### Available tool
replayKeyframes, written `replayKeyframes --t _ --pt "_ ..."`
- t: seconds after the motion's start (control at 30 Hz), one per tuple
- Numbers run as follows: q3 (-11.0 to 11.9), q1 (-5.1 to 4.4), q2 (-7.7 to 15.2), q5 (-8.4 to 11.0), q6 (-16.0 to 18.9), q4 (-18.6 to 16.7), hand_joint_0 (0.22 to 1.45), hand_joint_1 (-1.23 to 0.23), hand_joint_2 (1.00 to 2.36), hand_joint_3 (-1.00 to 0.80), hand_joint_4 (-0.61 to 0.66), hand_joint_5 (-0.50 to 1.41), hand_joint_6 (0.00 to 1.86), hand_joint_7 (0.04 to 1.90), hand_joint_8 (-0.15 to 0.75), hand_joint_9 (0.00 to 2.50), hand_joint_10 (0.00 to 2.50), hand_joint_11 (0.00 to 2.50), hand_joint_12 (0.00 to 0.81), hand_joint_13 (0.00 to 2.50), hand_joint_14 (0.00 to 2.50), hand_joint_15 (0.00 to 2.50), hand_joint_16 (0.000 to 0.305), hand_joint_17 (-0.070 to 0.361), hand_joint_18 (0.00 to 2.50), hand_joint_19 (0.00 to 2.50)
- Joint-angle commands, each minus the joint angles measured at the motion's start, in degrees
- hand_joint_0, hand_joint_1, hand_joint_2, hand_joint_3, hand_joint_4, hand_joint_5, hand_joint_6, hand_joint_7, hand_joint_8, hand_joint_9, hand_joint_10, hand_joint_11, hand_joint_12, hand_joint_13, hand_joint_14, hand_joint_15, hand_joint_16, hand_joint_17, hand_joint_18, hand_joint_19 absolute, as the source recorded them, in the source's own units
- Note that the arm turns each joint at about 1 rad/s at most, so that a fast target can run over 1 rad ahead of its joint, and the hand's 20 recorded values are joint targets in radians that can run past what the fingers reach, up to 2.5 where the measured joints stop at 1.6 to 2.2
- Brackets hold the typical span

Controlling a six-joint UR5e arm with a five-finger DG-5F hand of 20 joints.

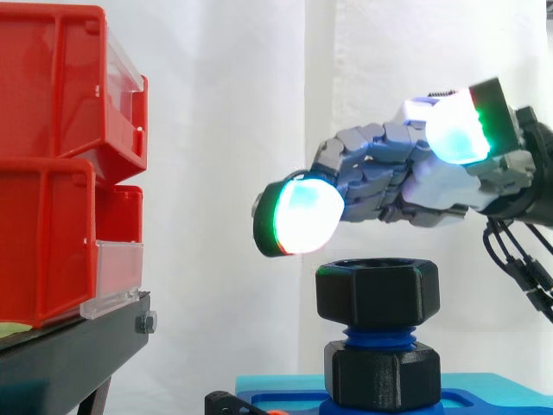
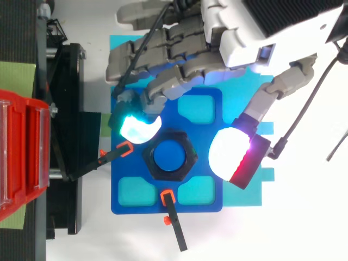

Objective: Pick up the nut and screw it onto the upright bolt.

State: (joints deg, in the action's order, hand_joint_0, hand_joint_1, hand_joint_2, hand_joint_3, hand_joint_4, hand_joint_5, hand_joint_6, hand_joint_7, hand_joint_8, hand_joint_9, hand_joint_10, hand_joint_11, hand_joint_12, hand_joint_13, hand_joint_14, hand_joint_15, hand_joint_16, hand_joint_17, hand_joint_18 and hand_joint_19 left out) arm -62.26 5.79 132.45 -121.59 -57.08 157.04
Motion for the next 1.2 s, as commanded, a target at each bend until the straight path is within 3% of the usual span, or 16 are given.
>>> replayKeyframes --t 0.0,0.37,0.67,1.0,1.17 --pt "-0.8 0.18 0.0 -0.13 0.4 -0.7 0.44 -0.17 1.0 -0.5 0.12 -0.2 0.5 0.59 0.195 0.23 0.0 0.0 0.348 0.14 0.0 0.0 0.049 0.111 0.0 0.0" --pt "-0.9 0.54 0.0 -0.22 -0.1 0.4 0.45 -0.16 1.0 -0.5 0.16 -0.18 0.5 0.7 0.214 0.24 0.0 0.0 0.353 0.14 0.0 0.0 0.05 0.112 0.0 0.0" --pt "-0.9 0.62 0.0 -0.31 -0.2 0.7 0.46 -0.18 1.0 -0.5 0.24 -0.12 0.5 0.99 0.241 0.35 0.0 0.0 0.346 0.23 0.0 0.0 0.047 0.106 0.0 0.0" --pt "-0.9 0.71 0.0 -0.31 -0.1 0.6 0.48 -0.22 1.0 -0.5 0.23 -0.06 0.5 1.25 0.254 0.5 0.0 0.0 0.329 0.34 0.0 0.0 0.044 0.098 0.07 0.0" --pt "-0.9 1.41 0.0 -0.84 -0.2 0.8 0.49 -0.24 1.0 -0.5 0.21 -0.01 0.5 1.35 0.249 0.61 0.0 0.0 0.318 0.41 0.0 0.0 0.04 0.091 0.15 0.0"
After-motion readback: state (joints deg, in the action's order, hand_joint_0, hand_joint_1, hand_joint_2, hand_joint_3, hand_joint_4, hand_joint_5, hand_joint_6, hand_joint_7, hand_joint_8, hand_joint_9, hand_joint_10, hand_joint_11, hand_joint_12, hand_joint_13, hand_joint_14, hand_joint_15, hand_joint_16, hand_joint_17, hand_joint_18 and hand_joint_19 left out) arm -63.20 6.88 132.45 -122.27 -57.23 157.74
